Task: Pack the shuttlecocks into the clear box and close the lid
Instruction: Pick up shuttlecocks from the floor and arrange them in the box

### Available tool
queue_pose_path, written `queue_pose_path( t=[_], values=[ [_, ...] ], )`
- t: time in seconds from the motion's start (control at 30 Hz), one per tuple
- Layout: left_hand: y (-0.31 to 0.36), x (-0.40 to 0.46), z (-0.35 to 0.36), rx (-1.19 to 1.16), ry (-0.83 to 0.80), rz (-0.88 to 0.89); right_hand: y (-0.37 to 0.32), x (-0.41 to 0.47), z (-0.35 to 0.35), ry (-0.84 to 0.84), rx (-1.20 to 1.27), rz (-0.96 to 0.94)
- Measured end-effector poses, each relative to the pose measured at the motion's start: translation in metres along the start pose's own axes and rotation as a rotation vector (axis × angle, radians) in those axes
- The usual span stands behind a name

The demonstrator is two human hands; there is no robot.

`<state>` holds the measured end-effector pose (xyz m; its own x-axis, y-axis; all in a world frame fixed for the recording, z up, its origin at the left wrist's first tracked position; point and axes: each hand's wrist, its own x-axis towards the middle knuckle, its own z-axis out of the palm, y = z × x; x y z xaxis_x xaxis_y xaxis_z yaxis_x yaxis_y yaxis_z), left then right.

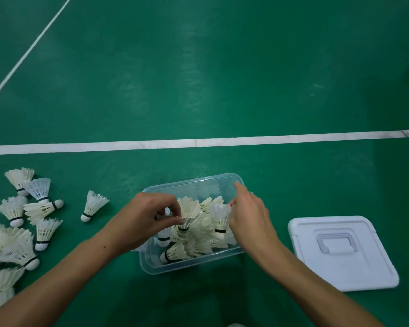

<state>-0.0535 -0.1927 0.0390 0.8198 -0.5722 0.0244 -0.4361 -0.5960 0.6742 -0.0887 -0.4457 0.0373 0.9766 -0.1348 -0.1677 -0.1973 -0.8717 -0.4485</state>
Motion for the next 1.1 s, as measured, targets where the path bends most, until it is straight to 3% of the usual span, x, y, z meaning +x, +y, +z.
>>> queue_pose_path(
  t=[0.23,0.53,0.67,0.8,0.97,1.1],
  values=[
    [0.001,0.004,0.005,0.023,-0.019,0.023,0.014,0.001,0.009,0.145,-0.057,-0.035],
    [0.005,0.013,0.003,0.056,-0.025,0.065,0.024,0.008,-0.013,0.003,-0.092,-0.090],
    [0.015,0.029,-0.006,0.078,-0.035,0.101,0.009,0.000,-0.040,-0.061,0.187,-0.338],
    [0.026,0.044,-0.018,0.074,-0.037,0.132,-0.010,0.004,-0.036,-0.057,0.134,-0.607],
    [0.024,0.044,-0.034,0.084,0.002,0.134,-0.029,0.016,-0.023,0.054,0.065,-0.623],
    [0.013,0.027,-0.058,0.067,0.204,0.064,-0.031,0.020,-0.014,0.143,0.178,-0.503]
  ],
)
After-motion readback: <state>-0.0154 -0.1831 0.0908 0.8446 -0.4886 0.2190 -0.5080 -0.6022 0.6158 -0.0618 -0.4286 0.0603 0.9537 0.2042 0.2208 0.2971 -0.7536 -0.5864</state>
